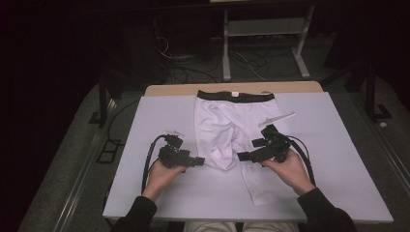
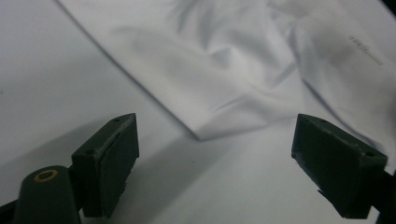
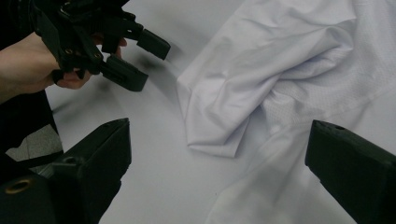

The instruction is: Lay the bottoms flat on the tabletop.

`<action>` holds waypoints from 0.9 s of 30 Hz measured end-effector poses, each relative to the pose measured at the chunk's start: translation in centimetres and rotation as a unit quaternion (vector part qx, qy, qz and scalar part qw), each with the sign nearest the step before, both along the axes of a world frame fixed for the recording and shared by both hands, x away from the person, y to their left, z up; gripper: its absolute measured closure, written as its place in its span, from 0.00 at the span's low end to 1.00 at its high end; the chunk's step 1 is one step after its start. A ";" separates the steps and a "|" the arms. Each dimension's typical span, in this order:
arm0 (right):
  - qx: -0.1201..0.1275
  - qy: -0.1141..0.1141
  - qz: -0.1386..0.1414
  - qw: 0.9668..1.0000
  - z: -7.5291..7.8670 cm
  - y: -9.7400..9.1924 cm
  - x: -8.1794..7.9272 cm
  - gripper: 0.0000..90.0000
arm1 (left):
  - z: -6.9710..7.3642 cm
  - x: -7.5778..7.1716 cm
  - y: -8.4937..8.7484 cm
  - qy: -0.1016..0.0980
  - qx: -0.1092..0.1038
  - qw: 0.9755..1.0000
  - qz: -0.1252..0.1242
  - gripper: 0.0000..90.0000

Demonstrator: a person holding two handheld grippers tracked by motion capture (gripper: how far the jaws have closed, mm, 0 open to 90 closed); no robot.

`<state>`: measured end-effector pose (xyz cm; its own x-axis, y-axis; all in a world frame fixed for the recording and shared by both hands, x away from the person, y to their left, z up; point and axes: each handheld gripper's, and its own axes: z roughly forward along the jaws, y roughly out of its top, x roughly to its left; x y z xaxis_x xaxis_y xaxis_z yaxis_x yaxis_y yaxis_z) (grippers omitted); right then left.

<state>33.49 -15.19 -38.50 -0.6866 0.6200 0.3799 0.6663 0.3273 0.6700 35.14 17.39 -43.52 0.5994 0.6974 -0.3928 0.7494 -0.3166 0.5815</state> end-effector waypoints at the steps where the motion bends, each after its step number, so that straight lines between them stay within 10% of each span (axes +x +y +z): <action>1: 0.000 0.002 0.001 1.000 -0.1 0.2 0.2 0.11 | -0.3 0.1 -0.1 0.009 0.004 1.000 0.007 0.19; 20: 0.008 0.012 -0.012 1.000 -1.8 1.6 3.0 0.15 | -2.0 1.3 -1.3 0.032 -0.038 0.998 0.047 0.98; 27: 0.002 0.011 -0.019 1.000 -1.6 1.1 3.8 0.16 | 0.3 1.5 0.1 0.004 -0.045 0.998 0.049 0.99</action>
<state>37.30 -14.07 -40.08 -0.6532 0.6443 0.3978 0.6936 0.2982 0.6557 36.61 17.50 -43.21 0.5270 0.7140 -0.4610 0.7787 -0.1884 0.5984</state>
